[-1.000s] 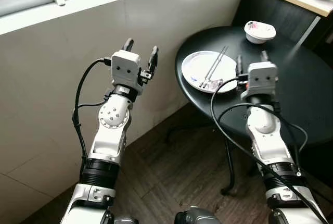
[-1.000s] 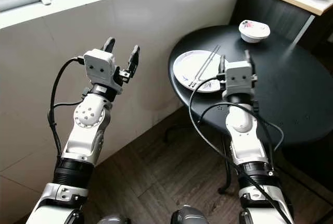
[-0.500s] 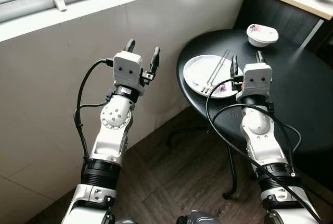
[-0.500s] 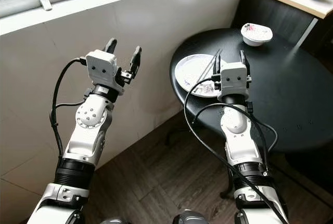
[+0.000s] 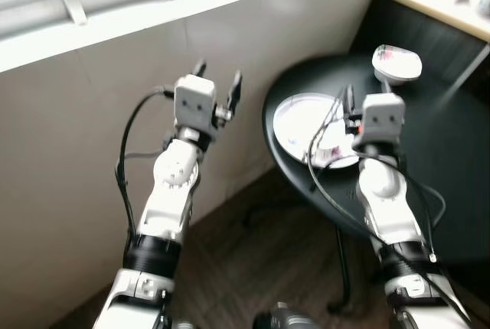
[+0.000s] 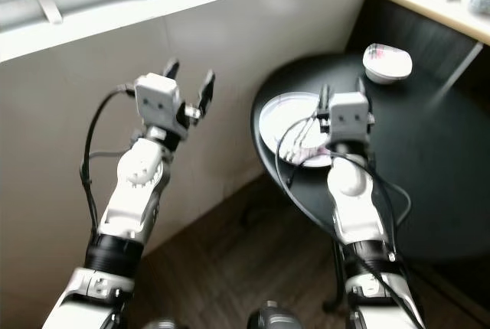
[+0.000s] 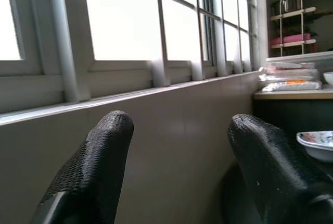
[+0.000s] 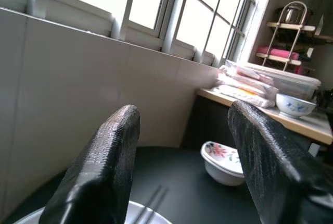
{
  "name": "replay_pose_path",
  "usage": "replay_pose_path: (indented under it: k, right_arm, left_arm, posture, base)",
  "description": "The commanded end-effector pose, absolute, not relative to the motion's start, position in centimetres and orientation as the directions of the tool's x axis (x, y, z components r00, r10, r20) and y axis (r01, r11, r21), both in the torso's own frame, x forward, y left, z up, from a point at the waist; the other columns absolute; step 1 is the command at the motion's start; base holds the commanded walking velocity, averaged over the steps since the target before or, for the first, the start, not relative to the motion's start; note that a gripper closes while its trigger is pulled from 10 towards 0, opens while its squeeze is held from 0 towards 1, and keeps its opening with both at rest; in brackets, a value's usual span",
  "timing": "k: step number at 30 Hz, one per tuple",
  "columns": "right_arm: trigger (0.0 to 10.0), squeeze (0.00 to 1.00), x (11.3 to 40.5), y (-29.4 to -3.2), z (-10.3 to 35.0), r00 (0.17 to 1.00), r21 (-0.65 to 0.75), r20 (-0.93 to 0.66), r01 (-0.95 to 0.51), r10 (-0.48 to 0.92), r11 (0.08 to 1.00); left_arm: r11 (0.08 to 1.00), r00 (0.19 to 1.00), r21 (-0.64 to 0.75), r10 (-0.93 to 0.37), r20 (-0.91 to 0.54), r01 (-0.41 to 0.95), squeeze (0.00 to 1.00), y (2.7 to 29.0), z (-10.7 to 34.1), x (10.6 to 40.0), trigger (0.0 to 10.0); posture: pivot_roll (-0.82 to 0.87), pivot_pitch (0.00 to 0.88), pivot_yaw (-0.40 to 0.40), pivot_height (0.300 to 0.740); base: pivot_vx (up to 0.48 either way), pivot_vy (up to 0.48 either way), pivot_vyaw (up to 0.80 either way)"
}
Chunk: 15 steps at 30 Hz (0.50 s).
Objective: Kitchen organization
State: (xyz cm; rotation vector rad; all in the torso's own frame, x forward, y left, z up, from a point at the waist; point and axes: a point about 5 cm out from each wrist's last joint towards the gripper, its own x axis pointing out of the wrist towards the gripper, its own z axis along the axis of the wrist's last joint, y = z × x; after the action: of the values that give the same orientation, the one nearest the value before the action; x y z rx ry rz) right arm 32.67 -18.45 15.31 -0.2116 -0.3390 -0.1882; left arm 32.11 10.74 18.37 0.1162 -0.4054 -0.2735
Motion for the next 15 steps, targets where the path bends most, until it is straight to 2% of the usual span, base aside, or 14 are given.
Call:
replay_pose_path:
  k: [1,5,7,9,14,15]
  right_arm:
    - [10.0,0.00,32.9,-18.1,15.3,0.929,-0.159,0.339,0.212,-0.149,0.964]
    - [10.0,0.00,32.9,-18.2,14.9,0.937,-0.139,0.305,0.223,-0.172,0.965]
    - [10.0,0.00,33.0,-18.3,14.9,0.936,-0.137,0.310,0.221,-0.170,0.966]
    - [10.0,0.00,33.0,-18.2,14.9,0.936,-0.128,0.308,0.219,-0.171,0.967]
    - [10.0,0.00,33.1,-18.4,14.5,0.946,-0.102,0.263,0.220,-0.187,0.970]
    - [10.0,0.00,33.3,-18.4,14.0,0.957,-0.054,0.216,0.211,-0.195,0.976]
  left_arm:
    - [0.958,0.885,0.175,-0.277,0.375,0.226,0.00,11.1,18.5,32.2,10.0]
    - [0.958,0.884,0.176,-0.279,0.375,0.228,0.00,11.1,18.5,32.2,10.0]
    - [0.957,0.884,0.175,-0.282,0.373,0.231,0.00,11.1,18.5,32.3,10.0]
    - [0.957,0.885,0.174,-0.283,0.371,0.233,0.00,11.0,18.5,32.3,10.0]
    - [0.952,0.882,0.175,-0.298,0.366,0.250,0.00,10.7,18.4,32.2,10.0]
    - [0.952,0.881,0.175,-0.300,0.365,0.252,0.00,10.7,18.4,32.2,10.0]
  posture:
    - [0.00,0.000,-0.059,0.740]
    - [0.00,0.000,-0.059,0.740]
    - [0.00,0.000,-0.059,0.740]
    - [0.00,0.000,-0.059,0.740]
    - [0.00,0.000,-0.059,0.740]
    - [0.00,0.000,-0.059,0.740]
  base:
    - [0.319,0.000,0.00]
    - [0.319,0.000,0.00]
    - [0.270,0.000,-0.80]
    - [0.000,0.000,-0.80]
    - [0.000,0.000,0.00]
    - [0.000,0.000,0.00]
